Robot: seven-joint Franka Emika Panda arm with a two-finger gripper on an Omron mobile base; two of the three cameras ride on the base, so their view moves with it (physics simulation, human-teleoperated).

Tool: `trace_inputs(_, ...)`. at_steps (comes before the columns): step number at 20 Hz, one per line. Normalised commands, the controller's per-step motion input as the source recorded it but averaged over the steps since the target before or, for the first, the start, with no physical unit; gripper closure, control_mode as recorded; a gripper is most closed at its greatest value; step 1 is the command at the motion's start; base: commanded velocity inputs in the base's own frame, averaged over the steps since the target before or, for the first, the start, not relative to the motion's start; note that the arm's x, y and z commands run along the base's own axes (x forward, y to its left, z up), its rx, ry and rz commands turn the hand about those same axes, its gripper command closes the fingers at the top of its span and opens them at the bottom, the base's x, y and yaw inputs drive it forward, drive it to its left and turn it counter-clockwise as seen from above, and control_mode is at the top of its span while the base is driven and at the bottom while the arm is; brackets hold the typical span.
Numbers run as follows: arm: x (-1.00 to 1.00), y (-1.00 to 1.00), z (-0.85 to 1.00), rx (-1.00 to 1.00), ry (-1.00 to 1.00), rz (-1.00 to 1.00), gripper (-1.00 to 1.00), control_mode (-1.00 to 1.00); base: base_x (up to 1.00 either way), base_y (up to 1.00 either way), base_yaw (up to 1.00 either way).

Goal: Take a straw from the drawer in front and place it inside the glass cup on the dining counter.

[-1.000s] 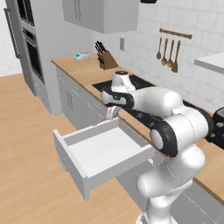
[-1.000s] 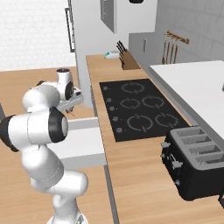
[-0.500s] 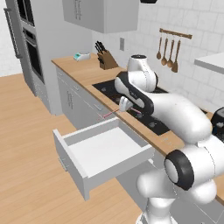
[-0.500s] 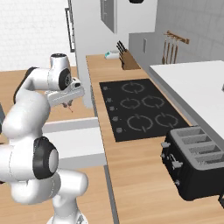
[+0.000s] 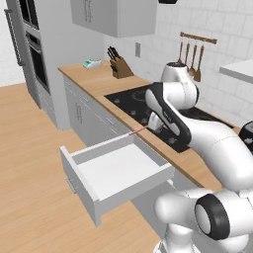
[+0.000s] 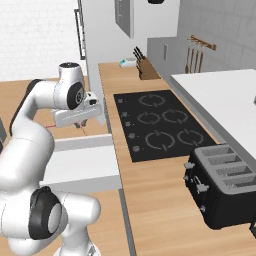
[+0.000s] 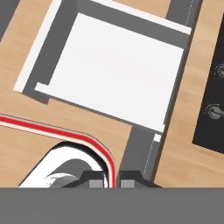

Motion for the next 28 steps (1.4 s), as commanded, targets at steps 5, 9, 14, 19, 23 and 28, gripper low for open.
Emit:
trace_inputs(5,0.0,0.0,0.0,0.0,0.0,0.0,1.0,1.0,-0.86,0.0,-0.11)
trace_inputs(9,0.0,0.0,0.0,0.0,0.0,0.0,1.0,1.0,-1.0,0.33,-0.06)
trace_inputs(14,0.0,0.0,0.0,0.0,0.0,0.0,1.0,1.0,-0.74,0.95,0.41)
trace_inputs(19,0.0,0.0,0.0,0.0,0.0,0.0,1.0,1.0,-0.59,0.7,0.5)
trace_inputs(23,0.0,0.0,0.0,0.0,0.0,0.0,1.0,1.0,-0.97,0.33,0.14)
trace_inputs(28,0.0,0.0,0.0,0.0,0.0,0.0,1.0,1.0,-1.0,0.2,0.0)
